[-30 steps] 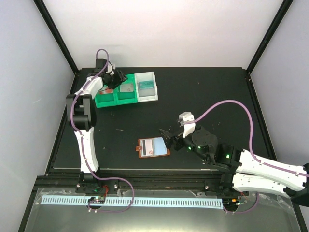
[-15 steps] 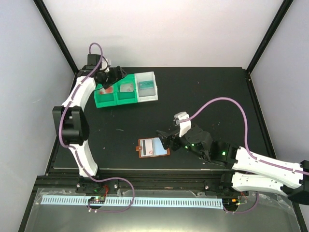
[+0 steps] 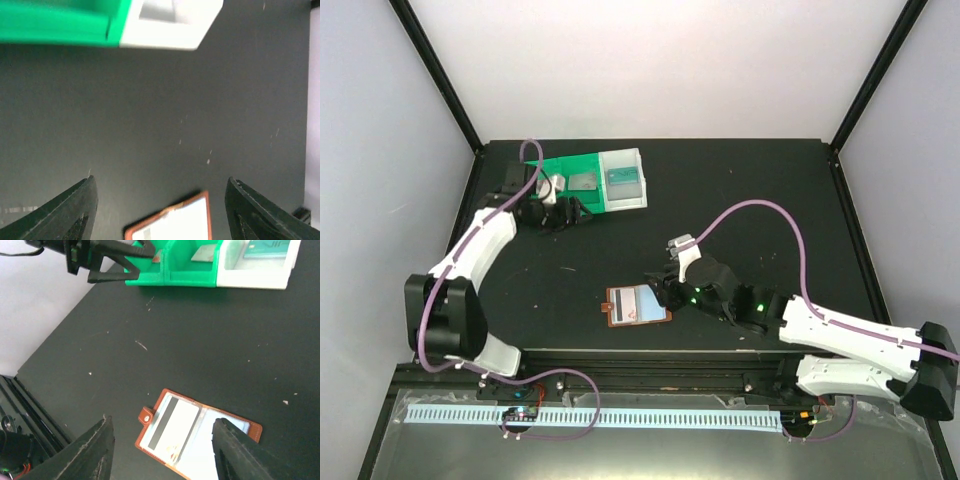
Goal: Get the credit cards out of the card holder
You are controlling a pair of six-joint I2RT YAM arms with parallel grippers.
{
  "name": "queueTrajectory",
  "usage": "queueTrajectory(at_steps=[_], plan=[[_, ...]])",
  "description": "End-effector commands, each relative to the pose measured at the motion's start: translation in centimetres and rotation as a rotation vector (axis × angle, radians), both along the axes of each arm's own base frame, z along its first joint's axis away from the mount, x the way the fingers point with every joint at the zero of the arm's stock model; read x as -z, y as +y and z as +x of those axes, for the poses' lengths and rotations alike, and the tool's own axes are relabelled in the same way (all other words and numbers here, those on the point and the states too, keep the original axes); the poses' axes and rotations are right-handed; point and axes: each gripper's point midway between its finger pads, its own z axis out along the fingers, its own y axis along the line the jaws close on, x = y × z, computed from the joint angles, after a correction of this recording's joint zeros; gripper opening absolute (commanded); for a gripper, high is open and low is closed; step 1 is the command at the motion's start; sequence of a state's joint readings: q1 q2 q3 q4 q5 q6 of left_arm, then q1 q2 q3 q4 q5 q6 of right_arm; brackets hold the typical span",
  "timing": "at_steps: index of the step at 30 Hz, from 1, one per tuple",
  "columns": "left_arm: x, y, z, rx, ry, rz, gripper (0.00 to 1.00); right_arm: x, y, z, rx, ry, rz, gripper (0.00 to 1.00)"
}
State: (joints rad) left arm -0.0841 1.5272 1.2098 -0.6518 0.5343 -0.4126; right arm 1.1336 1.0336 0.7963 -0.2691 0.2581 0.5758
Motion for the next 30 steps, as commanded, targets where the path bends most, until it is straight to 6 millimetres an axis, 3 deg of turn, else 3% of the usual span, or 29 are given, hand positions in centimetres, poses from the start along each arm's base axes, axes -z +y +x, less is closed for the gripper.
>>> queueTrajectory(at_steps=[1,6,14,21,25,30], plan=[[0.3,-2.3,-4.0,0.109,-0.002,-0.055,0.7,2.1,1.3,-0.1,-0.032,0.083,0.012,0.49],[2.0,-4.0,-7.7,0.168,0.025,-0.082,0.63,4.9,2.2,0.6,-0.04,0.163,-0.011,0.4],[5.8,-6.9,-11.8,0.23,0.083,-0.134,0.51,8.8,3.3,1.7,-0.124,0.378,0.076,0.35],[8.4,-7.9,-13.8,0.244,0.101,-0.148,0.36,12.5,4.9,1.8,-0.191,0.519,0.076,0.29],[10.8,-8.1,-14.9,0.253,0.149,-0.13,0.34,15.5,5.4,1.9,-0.194,0.591,0.042,0.27],[13.0,-8.6,-15.6,0.269,0.203,-0.134,0.31,16.6,5.9,2.2,-0.201,0.612,0.045,0.25]])
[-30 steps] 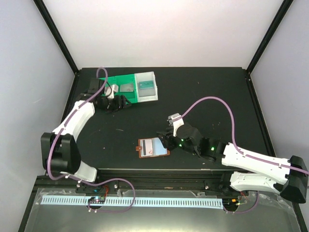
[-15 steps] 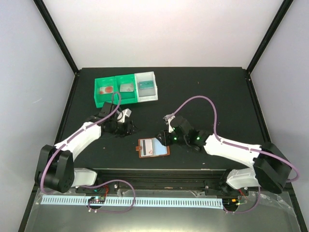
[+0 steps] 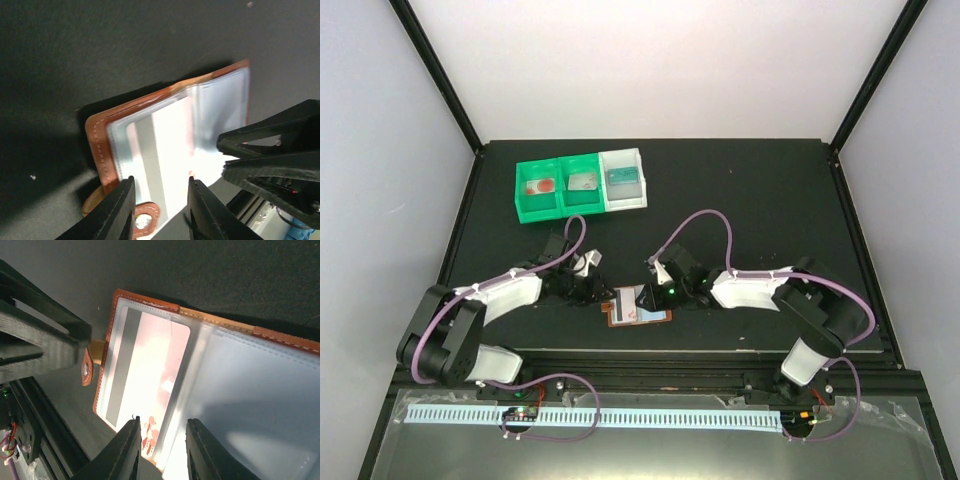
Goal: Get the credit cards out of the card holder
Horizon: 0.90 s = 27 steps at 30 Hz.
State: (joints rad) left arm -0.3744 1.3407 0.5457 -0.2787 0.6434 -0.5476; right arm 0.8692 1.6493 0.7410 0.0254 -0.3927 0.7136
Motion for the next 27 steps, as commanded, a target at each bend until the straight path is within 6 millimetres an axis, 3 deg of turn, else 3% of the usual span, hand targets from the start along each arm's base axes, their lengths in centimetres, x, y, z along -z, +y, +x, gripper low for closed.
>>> queueTrajectory(at_steps=[1,7,15,27], plan=[[1.0,-0.9,0.2,0.018,0.001,-0.026,0.3,-1.5,1.6,1.0,-0.014,-0.023,0.073,0.25],[2.7,-0.8,0.2,0.022,0.023,-0.003,0.26,0.3,1.0,1.2,0.0,-0.003,0.043,0.24],[3.5,-1.4,0.3,0.023,0.042,-0.034,0.18,2.0,-1.9,2.5,0.077,0.006,0.014,0.22],[2.7,-1.5,1.0,0.008,0.016,-0.039,0.12,1.5,-1.4,2.0,0.051,0.019,0.065,0.19]])
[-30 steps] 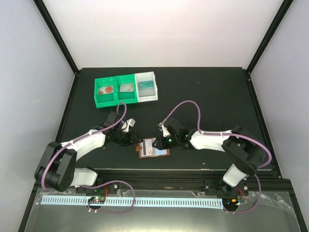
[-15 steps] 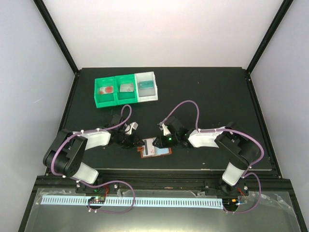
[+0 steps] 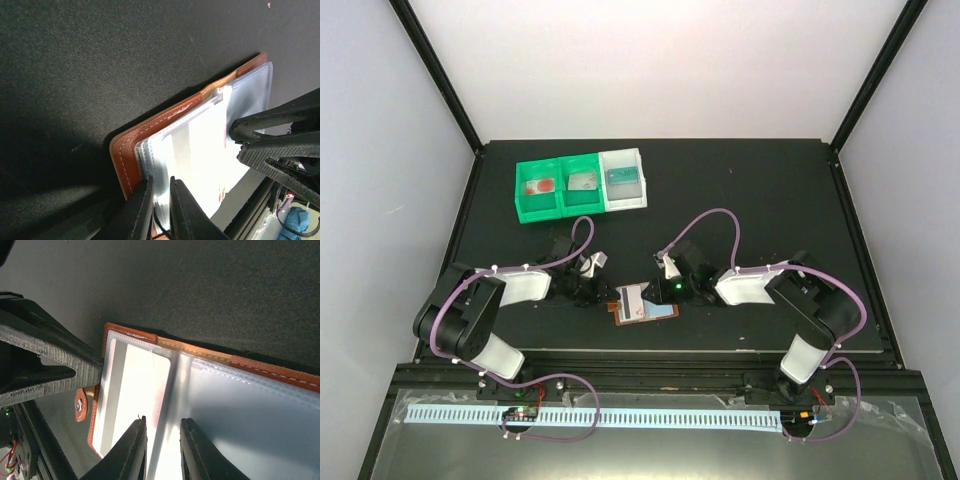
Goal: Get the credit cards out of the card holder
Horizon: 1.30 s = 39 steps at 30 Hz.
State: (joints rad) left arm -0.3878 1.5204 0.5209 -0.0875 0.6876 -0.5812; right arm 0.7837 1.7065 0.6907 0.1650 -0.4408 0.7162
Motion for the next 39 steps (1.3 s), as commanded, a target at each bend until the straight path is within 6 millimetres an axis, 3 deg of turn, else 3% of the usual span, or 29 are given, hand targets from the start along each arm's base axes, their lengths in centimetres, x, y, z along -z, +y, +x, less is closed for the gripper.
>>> queueTrajectory(at_steps=[1,25,34,39], plan=[[-0.3,-0.1,0.4,-0.005,-0.031,-0.001,0.11,0.0,0.0,-0.3,-0.007,0.015,0.022,0.19],[0.5,-0.1,-0.1,-0.004,-0.015,0.0,0.03,0.7,0.8,-0.7,-0.022,0.064,0.058,0.15],[0.9,0.0,-0.1,-0.001,-0.009,0.008,0.02,0.6,0.7,-0.6,-0.008,0.058,0.064,0.02],[1.4,0.1,-0.3,0.005,-0.002,0.019,0.02,0.8,-0.1,-0.4,0.017,0.063,0.054,0.01]])
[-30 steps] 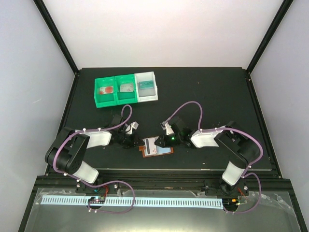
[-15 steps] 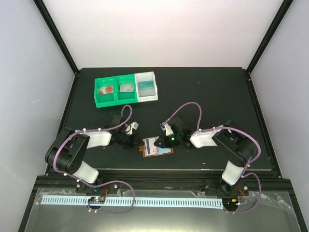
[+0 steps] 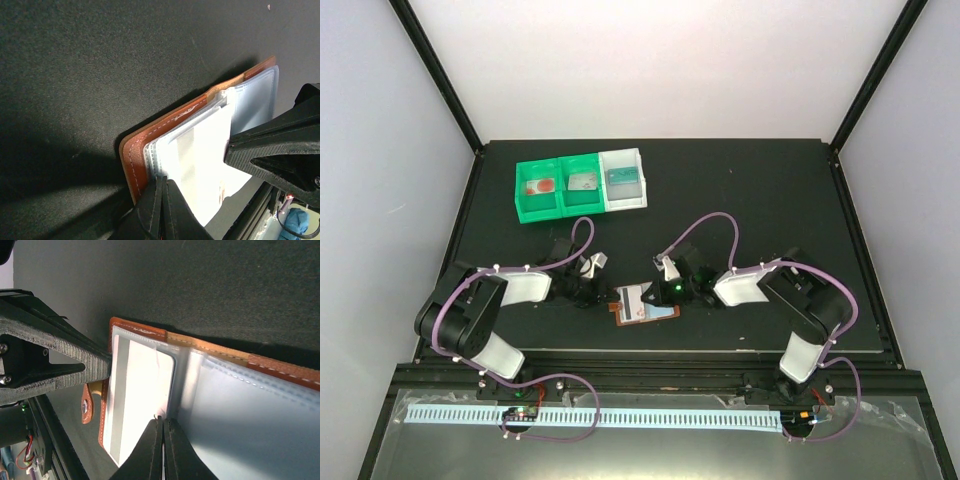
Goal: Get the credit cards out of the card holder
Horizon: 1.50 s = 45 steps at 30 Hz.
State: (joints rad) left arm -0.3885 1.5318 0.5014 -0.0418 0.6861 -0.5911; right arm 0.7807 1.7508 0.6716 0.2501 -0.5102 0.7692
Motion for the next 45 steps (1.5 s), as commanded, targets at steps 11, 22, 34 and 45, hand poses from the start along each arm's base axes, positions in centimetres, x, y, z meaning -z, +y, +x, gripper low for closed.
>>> queueTrajectory(at_steps=[11,22,34,45], plan=[[1.2,0.2,0.0,0.013,0.004,0.041,0.02,0.6,-2.6,0.4,0.068,0.026,0.01,0.01],[1.0,0.1,0.3,0.011,0.003,0.043,0.02,0.4,-3.3,0.5,0.077,0.026,0.017,0.01],[1.0,-0.1,0.2,0.013,0.007,0.028,0.02,0.7,-2.8,0.1,0.044,0.046,0.059,0.12],[1.0,-0.2,0.2,0.014,0.011,0.022,0.01,1.4,-2.4,0.0,0.04,0.078,0.069,0.12]])
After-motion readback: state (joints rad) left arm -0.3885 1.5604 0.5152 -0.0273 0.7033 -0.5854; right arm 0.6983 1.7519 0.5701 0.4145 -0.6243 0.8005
